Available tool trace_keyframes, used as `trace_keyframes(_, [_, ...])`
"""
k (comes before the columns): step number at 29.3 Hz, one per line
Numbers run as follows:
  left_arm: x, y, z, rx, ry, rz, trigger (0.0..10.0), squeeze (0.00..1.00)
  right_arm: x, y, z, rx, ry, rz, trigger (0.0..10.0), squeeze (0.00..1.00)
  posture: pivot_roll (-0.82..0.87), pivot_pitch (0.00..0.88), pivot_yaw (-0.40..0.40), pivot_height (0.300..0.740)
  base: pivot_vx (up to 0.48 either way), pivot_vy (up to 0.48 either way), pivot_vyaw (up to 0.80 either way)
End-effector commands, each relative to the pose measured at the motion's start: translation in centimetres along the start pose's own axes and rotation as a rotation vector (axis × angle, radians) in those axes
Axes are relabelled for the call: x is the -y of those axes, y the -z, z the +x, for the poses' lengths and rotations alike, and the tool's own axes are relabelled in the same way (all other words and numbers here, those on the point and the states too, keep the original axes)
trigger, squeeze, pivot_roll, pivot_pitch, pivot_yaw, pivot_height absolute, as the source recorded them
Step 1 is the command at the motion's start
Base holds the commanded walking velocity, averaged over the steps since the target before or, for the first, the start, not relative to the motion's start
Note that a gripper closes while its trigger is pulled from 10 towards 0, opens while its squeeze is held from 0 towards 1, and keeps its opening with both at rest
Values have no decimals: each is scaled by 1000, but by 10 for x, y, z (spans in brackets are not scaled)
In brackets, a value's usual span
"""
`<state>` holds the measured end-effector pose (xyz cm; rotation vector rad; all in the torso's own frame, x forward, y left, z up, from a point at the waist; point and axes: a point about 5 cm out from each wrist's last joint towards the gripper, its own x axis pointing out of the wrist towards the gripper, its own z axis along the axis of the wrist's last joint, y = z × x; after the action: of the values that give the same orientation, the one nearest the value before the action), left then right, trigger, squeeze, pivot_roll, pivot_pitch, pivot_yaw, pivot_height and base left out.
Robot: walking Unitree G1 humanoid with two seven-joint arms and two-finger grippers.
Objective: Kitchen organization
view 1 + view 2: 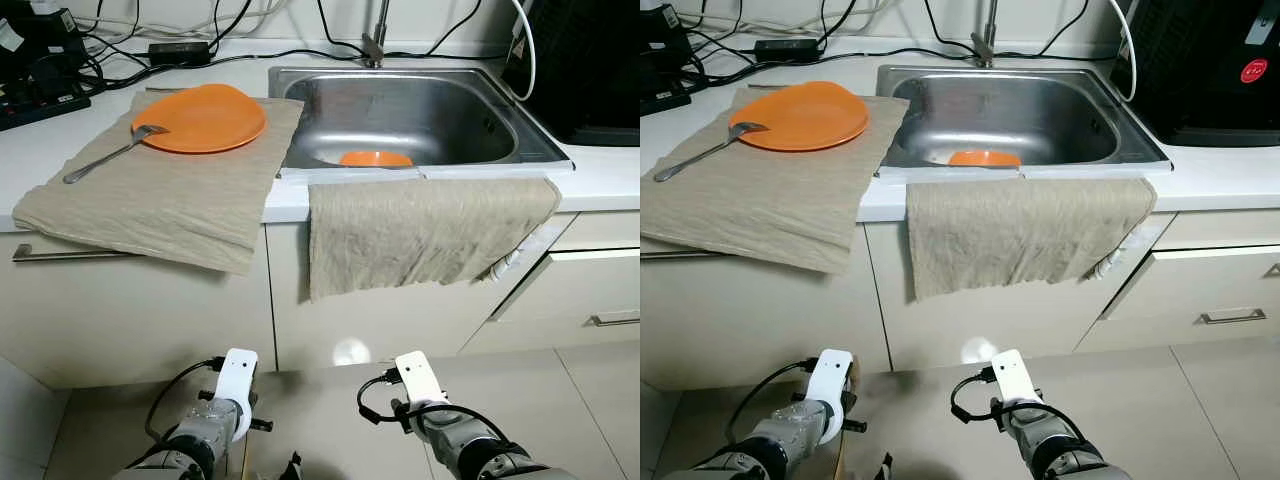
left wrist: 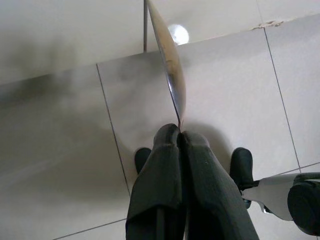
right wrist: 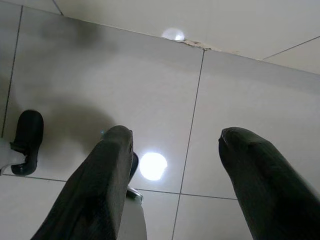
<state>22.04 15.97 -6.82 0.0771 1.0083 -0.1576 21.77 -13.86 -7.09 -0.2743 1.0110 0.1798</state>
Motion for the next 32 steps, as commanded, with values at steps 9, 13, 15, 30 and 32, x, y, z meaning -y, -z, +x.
trace_keyframes(9, [2,6,0,-21,11,13,10000,0,3,1,0,-12,7,-6,10000,0,95,0,-40,740,0,0,0])
trace_keyframes(13, [2,6,0,-21,12,14,10000,0,3,0,0,-12,6,-5,10000,0,95,0,-40,740,0,0,0])
trace_keyframes(15, [2,5,0,-20,12,16,10000,0,2,0,0,-12,6,-3,10000,0,95,0,-38,740,0,0,0])
trace_keyframes(30, [1,5,0,-17,13,17,10000,0,2,0,0,-11,7,7,10000,0,95,0,-36,740,0,0,0])
trace_keyframes(32, [1,5,0,-16,13,16,10000,0,2,0,0,-11,7,7,10000,0,95,0,-36,740,0,0,0])
